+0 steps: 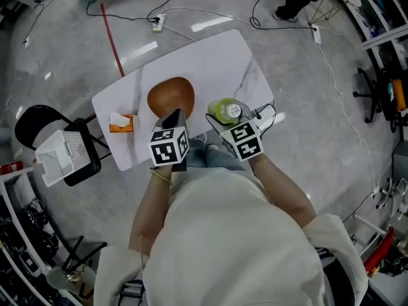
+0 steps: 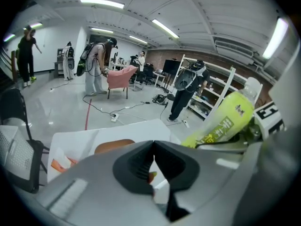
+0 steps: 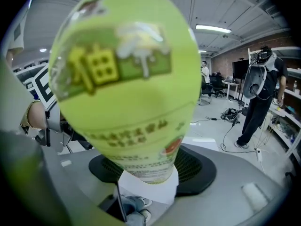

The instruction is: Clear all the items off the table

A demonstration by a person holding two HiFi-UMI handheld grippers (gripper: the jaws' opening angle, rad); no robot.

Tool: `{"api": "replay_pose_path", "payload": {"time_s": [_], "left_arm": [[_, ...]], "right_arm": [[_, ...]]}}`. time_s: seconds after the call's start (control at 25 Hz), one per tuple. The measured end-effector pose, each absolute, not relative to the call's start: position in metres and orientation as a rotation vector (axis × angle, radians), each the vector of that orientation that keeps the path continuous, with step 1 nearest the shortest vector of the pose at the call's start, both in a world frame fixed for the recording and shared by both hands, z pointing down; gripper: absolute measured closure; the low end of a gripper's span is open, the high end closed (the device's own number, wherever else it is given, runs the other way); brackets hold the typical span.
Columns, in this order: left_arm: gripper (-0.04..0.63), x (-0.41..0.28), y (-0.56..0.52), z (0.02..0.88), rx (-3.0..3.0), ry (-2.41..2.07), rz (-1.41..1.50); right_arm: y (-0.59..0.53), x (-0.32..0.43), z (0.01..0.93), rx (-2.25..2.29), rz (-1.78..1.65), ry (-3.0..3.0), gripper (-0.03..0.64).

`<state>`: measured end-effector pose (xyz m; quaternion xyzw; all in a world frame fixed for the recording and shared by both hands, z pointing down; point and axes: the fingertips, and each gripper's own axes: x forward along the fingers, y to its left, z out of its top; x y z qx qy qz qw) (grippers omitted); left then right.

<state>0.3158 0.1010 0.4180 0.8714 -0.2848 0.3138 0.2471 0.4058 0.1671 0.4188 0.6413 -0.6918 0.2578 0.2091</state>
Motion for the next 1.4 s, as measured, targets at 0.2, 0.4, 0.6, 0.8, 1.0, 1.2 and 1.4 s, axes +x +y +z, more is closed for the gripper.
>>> {"api": "replay_pose_path", "payload": {"time_s": [0.2,0.4,0.6,0.8,1.0,1.2,1.4], "left_arm": [[0.586,0.306,0.122,0.412,2.349,-0.855,0.811],[0.586,0.291,0.141,0.41,2.319,-0.931,0.779],[0.586,0.275,0.156,0.411,2.292,-0.991,0.76],[0.586,0.258,0.167,0.41,2.268,-1.055,0.747],[0.586,0.232,0.164,0.409,2.215,-1.15,0.719],[0.586,0.202,0.158,0.409,2.16,-1.236,0.687],[0.586,0.166,0.15,0.411,2.102,-1.317,0.638]], "right_arm": [[0.183,0.399,0.417,1.702,0.675,-1.966,0.313],[0.196,0.387,0.417,1.624,0.634,-2.01,0.314],[0.204,0.372,0.419,1.559,0.639,-2.058,0.315],[0.207,0.355,0.415,1.485,0.637,-2.128,0.315],[0.199,0.333,0.415,1.391,0.6,-2.185,0.314],[0.187,0.307,0.416,1.297,0.553,-2.224,0.314],[0.178,0.276,0.419,1.211,0.524,-2.253,0.314]]}}
